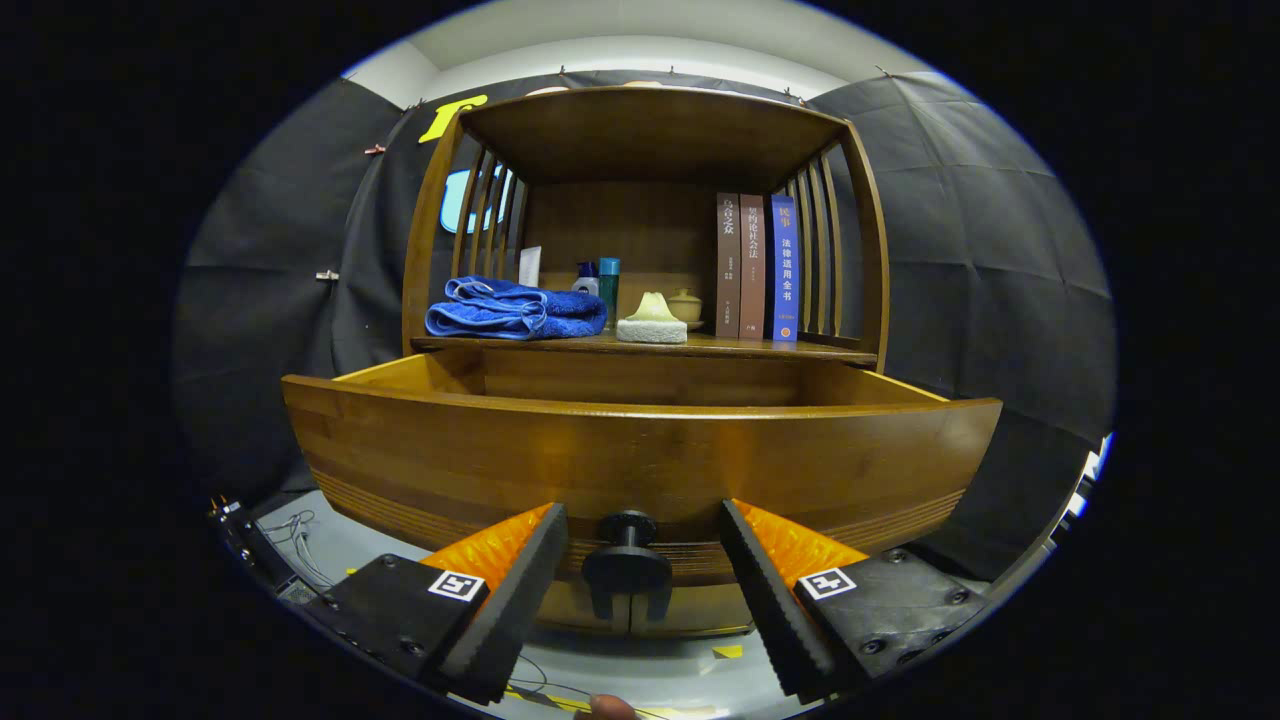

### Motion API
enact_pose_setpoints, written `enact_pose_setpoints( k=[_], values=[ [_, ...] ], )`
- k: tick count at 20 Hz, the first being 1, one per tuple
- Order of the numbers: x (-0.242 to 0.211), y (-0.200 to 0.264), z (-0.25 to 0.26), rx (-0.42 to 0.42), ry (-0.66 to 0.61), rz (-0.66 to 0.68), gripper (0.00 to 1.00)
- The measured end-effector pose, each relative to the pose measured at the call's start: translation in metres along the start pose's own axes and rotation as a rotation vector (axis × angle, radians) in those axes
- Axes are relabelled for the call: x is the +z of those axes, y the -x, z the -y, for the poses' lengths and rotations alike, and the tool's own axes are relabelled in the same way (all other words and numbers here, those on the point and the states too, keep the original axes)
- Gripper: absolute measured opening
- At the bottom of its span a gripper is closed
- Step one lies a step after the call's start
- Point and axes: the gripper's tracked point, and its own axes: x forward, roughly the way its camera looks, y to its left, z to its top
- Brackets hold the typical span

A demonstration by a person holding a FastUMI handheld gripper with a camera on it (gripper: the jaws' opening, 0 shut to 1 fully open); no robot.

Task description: Pull open the drawer, take out the items inside it, and place them on the countertop above the cabinet.

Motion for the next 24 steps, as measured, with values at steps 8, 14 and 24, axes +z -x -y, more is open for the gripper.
enact_pose_setpoints(
  k=[8,14,24],
  values=[
    [0.002,-0.001,-0.001,0.001,-0.009,0.0,0.98],
    [0.006,-0.021,-0.001,0.004,-0.011,-0.022,0.99],
    [0.018,-0.103,-0.005,0.0,-0.078,-0.044,0.99]
  ],
)
